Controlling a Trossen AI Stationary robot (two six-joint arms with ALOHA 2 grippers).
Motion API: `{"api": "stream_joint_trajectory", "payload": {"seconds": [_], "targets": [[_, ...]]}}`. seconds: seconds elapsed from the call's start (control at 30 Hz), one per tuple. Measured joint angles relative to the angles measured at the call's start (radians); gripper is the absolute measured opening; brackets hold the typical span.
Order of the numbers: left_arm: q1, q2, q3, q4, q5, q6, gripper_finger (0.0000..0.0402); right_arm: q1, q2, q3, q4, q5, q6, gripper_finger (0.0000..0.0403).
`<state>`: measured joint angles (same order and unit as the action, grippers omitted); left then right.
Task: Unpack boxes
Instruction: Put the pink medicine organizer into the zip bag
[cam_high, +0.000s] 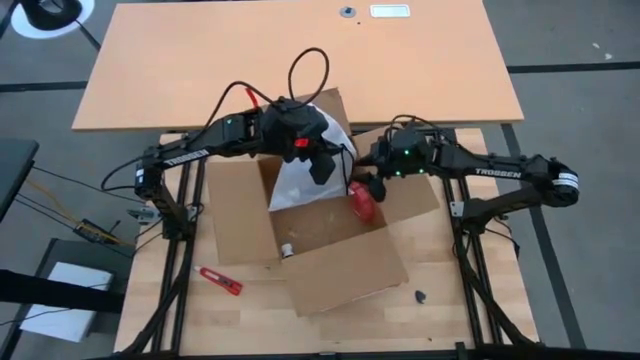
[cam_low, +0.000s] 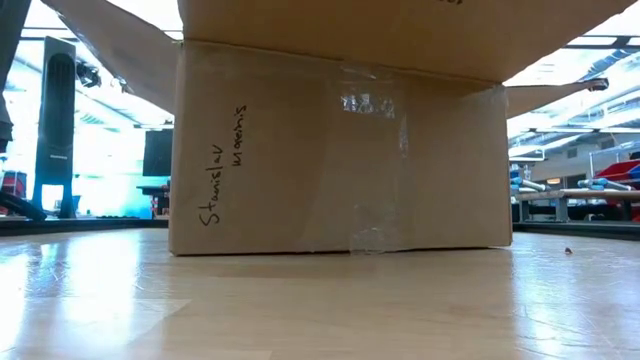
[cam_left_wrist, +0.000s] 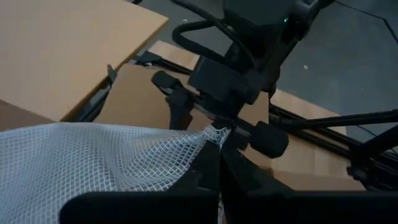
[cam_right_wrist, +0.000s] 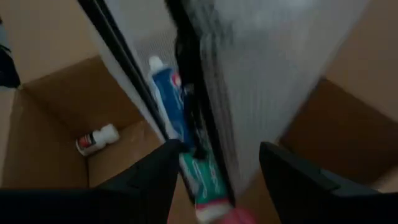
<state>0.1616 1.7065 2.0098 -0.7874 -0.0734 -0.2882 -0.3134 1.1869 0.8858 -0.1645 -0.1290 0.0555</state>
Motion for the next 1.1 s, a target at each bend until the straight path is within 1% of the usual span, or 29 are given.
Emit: {"api": "stream_joint_trajectory", "payload": {"seconds": [0.13,0.2,0.23,0.3,0.37,0.43,0.47,0.57,0.63,0.73,0.87,0.97,1.03,1.1], "targets": [[0.000,0.000,0.000,0.009,0.007,-0.001,0.0005,0.002,0.055,-0.001,0.018,0.116,0.024,0.0227],[0.000,0.000,0.000,0.007,0.021,-0.003,0.0005,-0.002,0.077,-0.001,0.068,0.125,0.051,0.0221],[0.000,0.000,0.000,0.007,0.024,-0.003,0.0005,-0.003,0.086,-0.001,0.097,0.124,0.061,0.0212],[0.000,0.000,0.000,0.007,0.026,-0.003,0.0005,-0.004,0.092,-0.001,0.131,0.121,0.083,0.0171],[0.000,0.000,0.000,0.005,0.029,-0.003,0.0005,-0.003,0.082,0.001,0.122,0.120,0.099,0.0108],[0.000,0.002,0.021,-0.032,0.042,-0.004,0.0005,-0.003,0.061,0.030,0.049,0.120,0.105,0.0036],[0.000,0.002,0.041,-0.055,0.043,-0.004,0.0005,-0.003,0.048,0.053,0.003,0.121,0.101,0.0019],[0.000,0.000,0.103,-0.097,0.044,-0.004,0.0005,-0.002,0.020,0.162,-0.122,0.123,0.110,0.0011],[0.000,-0.002,0.153,-0.148,0.045,-0.004,0.0005,-0.002,0.015,0.262,-0.214,0.114,0.109,0.0004],[0.002,-0.002,0.204,-0.173,0.046,-0.004,0.0005,-0.002,0.023,0.444,-0.375,0.107,0.121,0.0003],[0.002,-0.002,0.226,-0.169,0.051,0.018,0.0005,-0.002,0.040,0.678,-0.635,0.106,0.177,0.0002],[0.002,0.010,0.226,-0.116,0.084,0.021,0.0005,0.006,0.038,0.818,-0.764,0.106,0.266,0.0002],[-0.004,0.020,0.227,-0.064,0.126,0.022,0.0005,0.021,0.037,0.908,-0.860,0.106,0.318,0.0002],[-0.011,0.040,0.227,0.007,0.173,0.022,0.0005,0.051,0.035,0.979,-0.914,0.117,0.361,0.0001]]}}
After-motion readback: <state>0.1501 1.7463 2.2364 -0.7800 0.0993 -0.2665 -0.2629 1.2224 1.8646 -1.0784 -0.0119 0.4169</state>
